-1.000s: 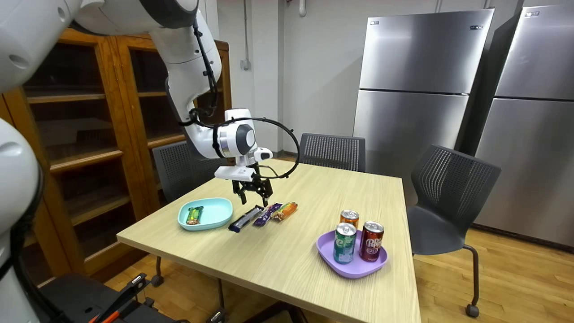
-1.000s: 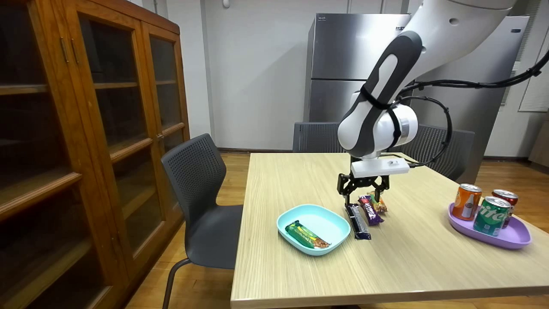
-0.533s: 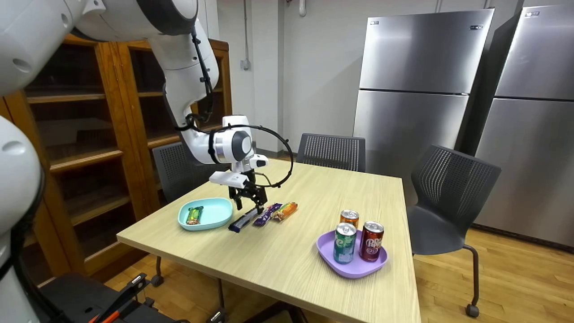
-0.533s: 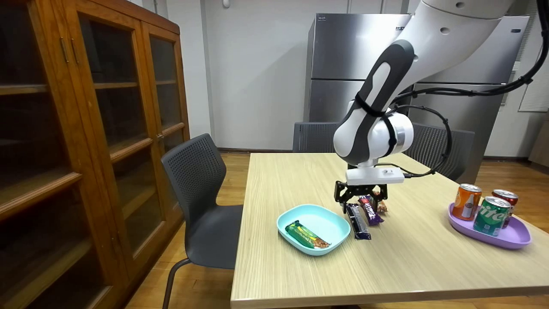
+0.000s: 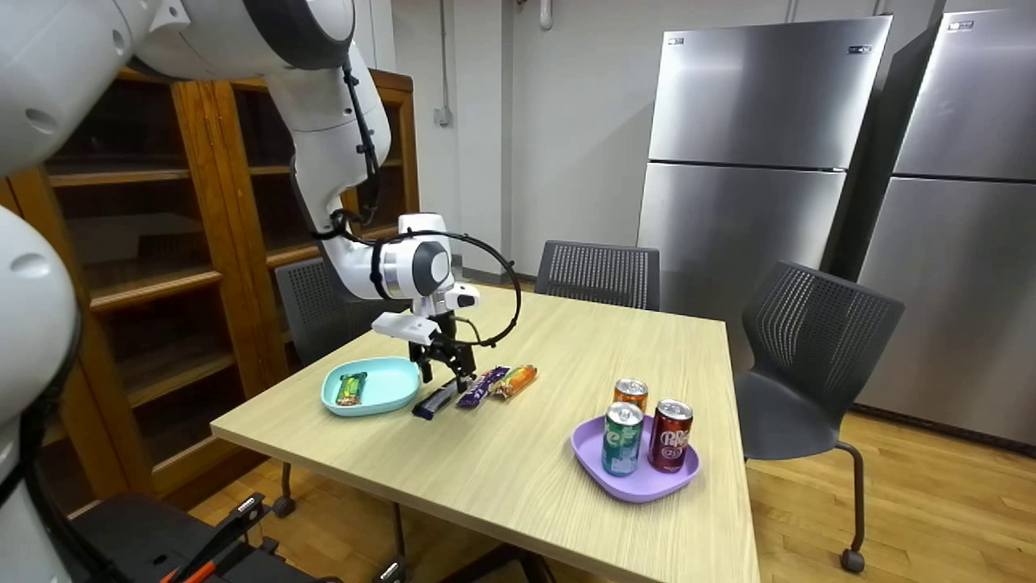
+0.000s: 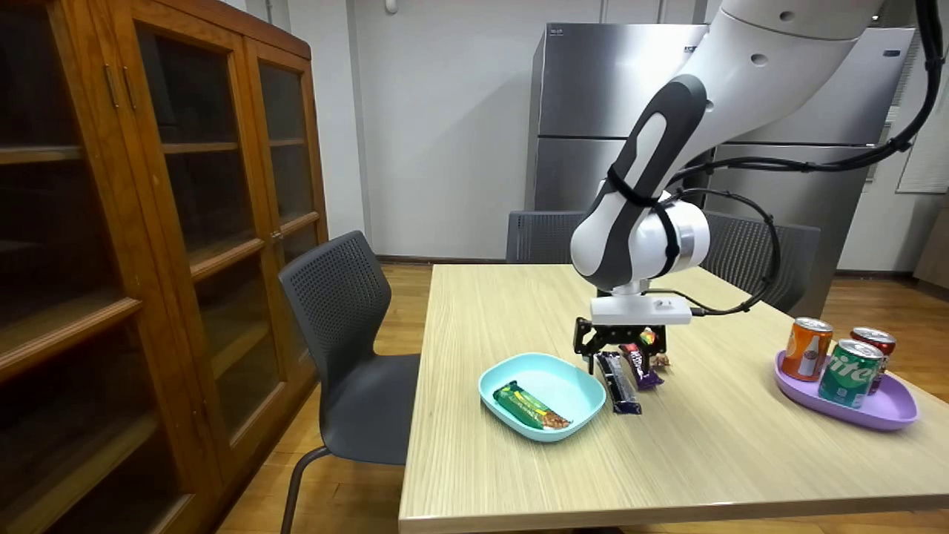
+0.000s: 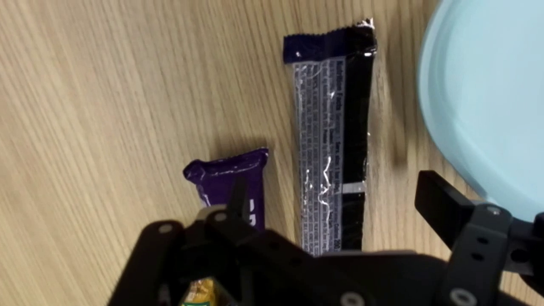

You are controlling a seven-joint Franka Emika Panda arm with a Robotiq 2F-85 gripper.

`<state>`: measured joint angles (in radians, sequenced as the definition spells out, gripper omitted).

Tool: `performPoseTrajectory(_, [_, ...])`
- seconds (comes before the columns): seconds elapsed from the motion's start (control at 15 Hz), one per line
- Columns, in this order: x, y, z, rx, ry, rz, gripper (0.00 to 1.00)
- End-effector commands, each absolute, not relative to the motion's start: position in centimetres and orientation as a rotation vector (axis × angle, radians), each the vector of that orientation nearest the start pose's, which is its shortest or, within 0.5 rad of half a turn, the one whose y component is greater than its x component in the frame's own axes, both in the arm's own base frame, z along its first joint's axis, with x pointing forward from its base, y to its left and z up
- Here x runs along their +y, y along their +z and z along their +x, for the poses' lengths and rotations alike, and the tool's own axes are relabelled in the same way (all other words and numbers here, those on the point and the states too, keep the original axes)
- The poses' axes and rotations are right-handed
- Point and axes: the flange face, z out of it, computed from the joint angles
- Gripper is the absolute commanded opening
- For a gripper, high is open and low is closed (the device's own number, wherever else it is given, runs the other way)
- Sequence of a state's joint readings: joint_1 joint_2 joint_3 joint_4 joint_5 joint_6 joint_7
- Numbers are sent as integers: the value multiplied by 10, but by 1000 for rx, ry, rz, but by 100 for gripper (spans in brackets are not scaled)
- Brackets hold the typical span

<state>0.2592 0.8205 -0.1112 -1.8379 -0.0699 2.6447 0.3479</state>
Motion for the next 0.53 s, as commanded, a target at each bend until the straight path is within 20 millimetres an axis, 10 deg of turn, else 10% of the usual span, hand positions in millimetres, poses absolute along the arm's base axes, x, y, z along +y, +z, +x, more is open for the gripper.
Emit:
performPoseTrajectory(0.0, [99, 81, 618, 264, -3, -3225, 100])
performPoseTrajectory(0.47, [95, 73, 618, 346, 19, -3197, 100])
